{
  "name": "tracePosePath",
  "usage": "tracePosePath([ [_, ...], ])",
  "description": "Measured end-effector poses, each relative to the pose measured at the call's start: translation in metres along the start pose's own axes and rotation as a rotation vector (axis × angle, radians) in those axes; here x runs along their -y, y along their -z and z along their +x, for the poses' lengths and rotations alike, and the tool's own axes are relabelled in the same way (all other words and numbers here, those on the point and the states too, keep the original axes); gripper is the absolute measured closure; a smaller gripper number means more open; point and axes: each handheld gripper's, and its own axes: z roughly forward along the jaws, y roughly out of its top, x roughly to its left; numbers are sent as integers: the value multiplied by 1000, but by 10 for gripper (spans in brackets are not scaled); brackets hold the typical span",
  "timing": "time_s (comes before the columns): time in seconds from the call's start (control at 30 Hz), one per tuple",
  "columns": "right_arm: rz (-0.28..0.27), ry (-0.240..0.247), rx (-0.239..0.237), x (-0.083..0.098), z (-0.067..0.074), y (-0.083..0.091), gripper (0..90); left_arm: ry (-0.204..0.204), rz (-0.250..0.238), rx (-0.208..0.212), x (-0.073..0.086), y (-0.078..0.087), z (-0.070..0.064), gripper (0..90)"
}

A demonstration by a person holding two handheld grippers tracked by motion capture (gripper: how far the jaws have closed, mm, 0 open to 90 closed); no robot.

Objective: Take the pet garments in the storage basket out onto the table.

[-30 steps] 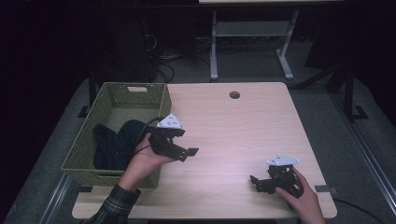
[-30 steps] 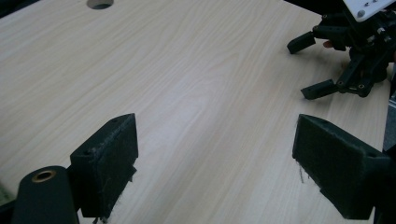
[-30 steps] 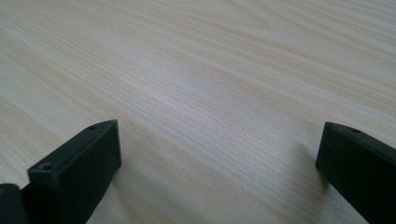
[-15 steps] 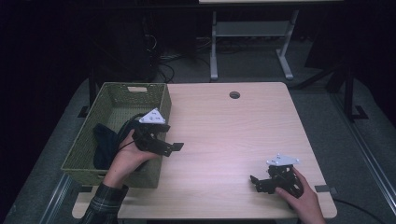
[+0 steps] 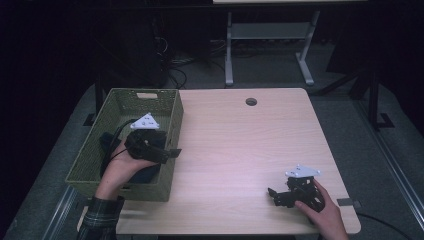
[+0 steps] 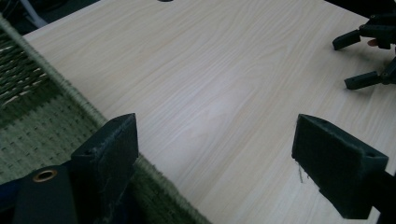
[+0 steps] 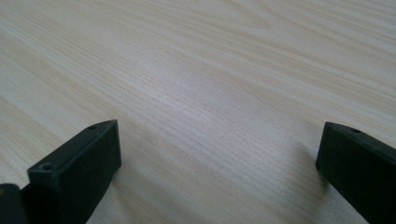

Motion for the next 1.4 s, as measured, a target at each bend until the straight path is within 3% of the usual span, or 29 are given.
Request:
tracePosePath([
  [0.37, 1, 2, 0, 0, 0, 0, 0, 41, 8, -63, 13, 16, 21, 145],
  [0.83, 0, 1, 0, 0, 0, 0, 0, 88, 65, -149, 36, 30, 48, 146],
  [1.1, 0, 1, 0, 0, 0, 0, 0, 117, 138, -184, 52, 26, 62, 145],
  [1.4, 1, 0, 0, 0, 0, 0, 0, 154, 221, -185, 67, 15, 76, 145],
])
